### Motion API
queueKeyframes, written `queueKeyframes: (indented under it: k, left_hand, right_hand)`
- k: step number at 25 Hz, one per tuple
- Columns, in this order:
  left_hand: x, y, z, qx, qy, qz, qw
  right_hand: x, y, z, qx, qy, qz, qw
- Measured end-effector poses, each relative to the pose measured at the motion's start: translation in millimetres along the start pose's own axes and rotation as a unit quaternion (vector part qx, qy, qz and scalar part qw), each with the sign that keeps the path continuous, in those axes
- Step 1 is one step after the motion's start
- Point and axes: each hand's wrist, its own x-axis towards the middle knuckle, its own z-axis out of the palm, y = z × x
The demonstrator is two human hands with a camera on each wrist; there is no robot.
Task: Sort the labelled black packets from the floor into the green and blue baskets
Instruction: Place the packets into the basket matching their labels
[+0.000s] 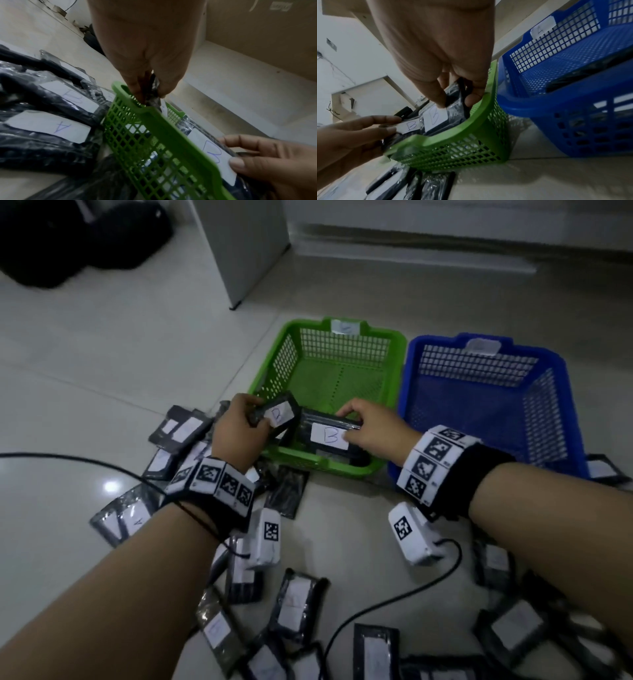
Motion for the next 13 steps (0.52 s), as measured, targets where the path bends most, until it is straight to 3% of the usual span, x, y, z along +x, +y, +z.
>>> queueKeyframes:
  k: [3,7,10,13]
  left_hand:
    - [2.0,-11.8,4.7,0.079,-0.042,0.03,0.996]
    - [-12.4,-17.8,-4.5,0.07,-0.018,0.064,0.995]
    - [-53.9,-35.9,-21.3,0.02,0.01,0.054,0.998]
    - [-113.3,-66.6,-28.6,0.027,0.012,-0.036,0.999]
  right_hand:
    - [8.0,4.4,14.8,-0.063,-0.022,0.003,0.998]
    - [0.5,11.6,28.8,-0.213,-0.015,-0.023,0.977]
    - [-39.5,2.9,47.7,-0.108,0.068,-0.141,0.982]
    - [-86.8,-9.9,82.3,-0.019,-0.008,-0.185,0.983]
